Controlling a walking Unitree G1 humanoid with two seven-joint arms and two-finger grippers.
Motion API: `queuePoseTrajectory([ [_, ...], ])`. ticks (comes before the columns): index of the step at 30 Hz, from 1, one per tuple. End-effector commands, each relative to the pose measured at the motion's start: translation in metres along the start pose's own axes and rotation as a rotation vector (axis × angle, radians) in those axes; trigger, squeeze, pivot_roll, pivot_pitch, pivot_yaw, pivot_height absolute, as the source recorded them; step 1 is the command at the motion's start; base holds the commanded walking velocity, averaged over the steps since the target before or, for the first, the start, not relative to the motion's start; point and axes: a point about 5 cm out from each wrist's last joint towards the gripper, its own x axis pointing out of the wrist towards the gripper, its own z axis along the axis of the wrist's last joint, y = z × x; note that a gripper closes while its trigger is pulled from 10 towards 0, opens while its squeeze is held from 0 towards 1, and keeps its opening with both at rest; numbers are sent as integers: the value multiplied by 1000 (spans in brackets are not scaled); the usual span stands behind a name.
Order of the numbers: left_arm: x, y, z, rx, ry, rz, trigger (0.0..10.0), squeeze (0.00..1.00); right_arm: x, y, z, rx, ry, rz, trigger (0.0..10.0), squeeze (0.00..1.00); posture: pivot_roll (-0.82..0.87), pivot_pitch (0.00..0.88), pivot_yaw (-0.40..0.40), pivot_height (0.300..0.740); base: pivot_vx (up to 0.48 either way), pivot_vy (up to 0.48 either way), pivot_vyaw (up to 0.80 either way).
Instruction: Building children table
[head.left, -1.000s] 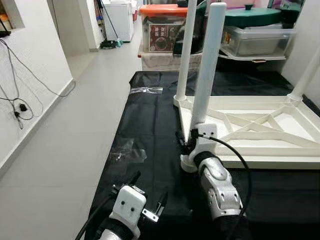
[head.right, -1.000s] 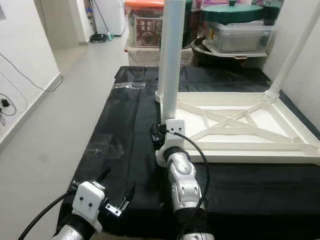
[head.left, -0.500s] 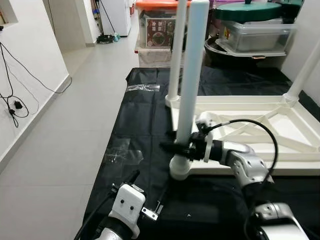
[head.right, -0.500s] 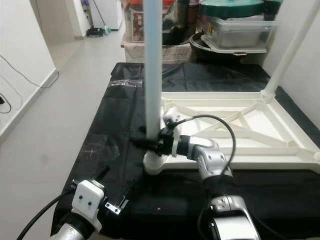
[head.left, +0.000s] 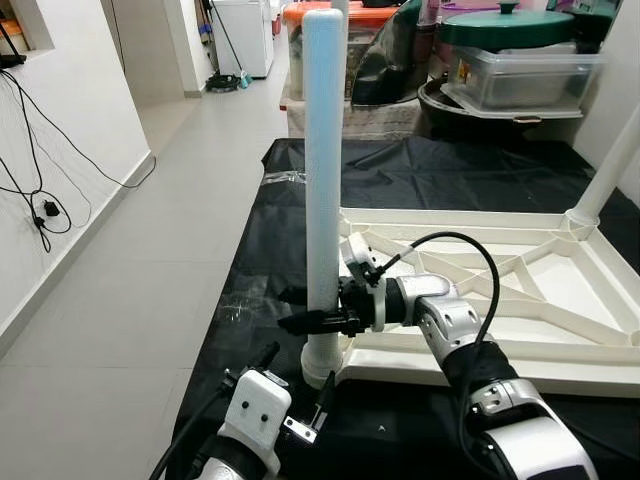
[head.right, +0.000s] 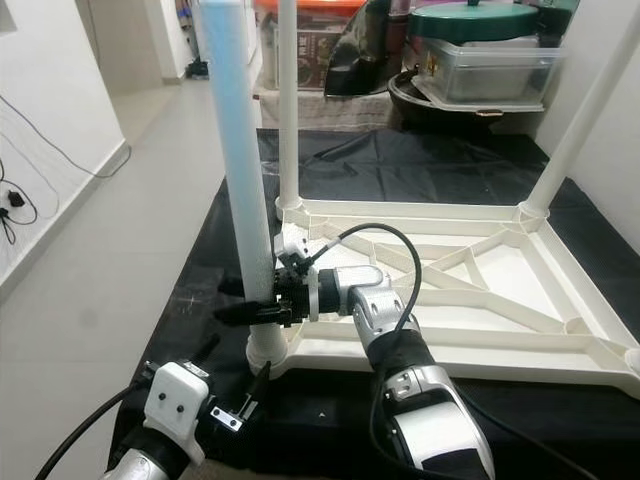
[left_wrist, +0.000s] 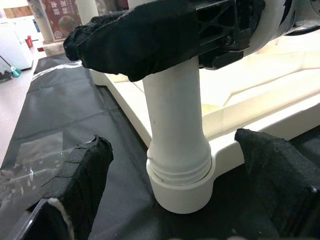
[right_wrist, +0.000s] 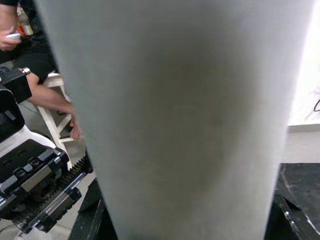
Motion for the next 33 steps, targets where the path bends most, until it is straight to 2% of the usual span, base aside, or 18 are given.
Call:
queuePoseTrajectory([
  [1, -2, 0, -3, -7, 16, 2, 10000, 0, 5, 5, -17, 49, 29, 12, 0, 0, 1, 35, -2, 740, 0, 0, 0],
  [3, -2, 0, -3, -9, 16, 2, 10000, 0, 5, 3, -20, 19, 33, -67, 0, 0, -7, 39, -1, 740, 0, 0, 0],
  [6, 0, 1, -4, -12, 15, 2, 10000, 0, 0, -15, -23, 37, -36, -523, 0, 0, -27, 37, 6, 740, 0, 0, 0],
  [7, 0, 1, -4, -12, 15, 2, 10000, 0, 0, -15, -23, 37, -36, -523, 0, 0, -27, 37, 6, 740, 0, 0, 0],
  [9, 0, 2, -4, -11, 16, -4, 10000, 0, -15, -27, -25, 33, -42, -945, 0, 0, -40, 33, 13, 740, 0, 0, 0],
  [10, 0, 2, -4, -11, 16, -4, 10000, 0, -15, -27, -25, 33, -42, -945, 0, 0, -40, 33, 13, 740, 0, 0, 0],
  [11, 1, 2, -5, -10, 16, -8, 10000, 0, -27, -30, -28, 48, -33, -1156, 0, 0, -41, 33, 17, 740, 0, 0, 0],
  [12, 1, 2, -5, -10, 16, -8, 10000, 0, -27, -30, -28, 48, -33, -1156, 0, 0, -41, 33, 17, 740, 0, 0, 0],
  [13, 2, 3, -5, -6, 17, -14, 10000, 0, -48, -22, -33, 59, -36, -1481, 0, 0, -37, 28, 16, 740, 0, 0, 0],
  [14, 2, 3, -6, -5, 17, -15, 10000, 0, -54, -15, -35, 74, -44, -1577, 0, 0, -37, 28, 16, 740, 0, 0, 0],
  [18, 2, 3, -6, -4, 17, -15, 10000, 0, -60, -3, -39, 114, -46, -1714, 0, 0, -37, 28, 16, 740, 0, 0, 0],
  [22, 3, 4, -6, -2, 17, -14, 10000, 0, -59, 2, -40, 131, -48, -1756, 0, 0, -36, 26, 13, 740, 0, 0, 0],
  [24, 3, 4, -5, 3, 15, -12, 10000, 0, -44, 6, -39, 168, -88, -1777, 0, 0, -37, 26, 14, 740, 0, 0, 0],
  [26, 3, 4, -5, 3, 15, -12, 10000, 0, -44, 6, -39, 168, -88, -1777, 0, 0, -37, 26, 14, 740, 0, 0, 0],
  [27, 3, 5, -5, 4, 13, -11, 10000, 0, -33, 5, -35, 142, -123, -1736, 10000, 0, -34, 24, 12, 740, 0, 0, 0],
  [28, 3, 5, -5, 6, 12, -9, 10000, 0, -21, 4, -25, 80, -200, -1654, 10000, 1000, -34, 24, 12, 740, 0, 0, 0],
  [30, 3, 5, -5, 7, 9, -8, 10000, 0, -6, 4, -14, 12, -289, -1529, 10000, 1000, -34, 24, 12, 740, 0, 0, 0],
  [33, 3, 5, -5, 6, 7, -8, 10000, 0, 2, 5, -7, 15, -330, -1415, 10000, 1000, -34, 24, 12, 740, 0, 0, 0],
])
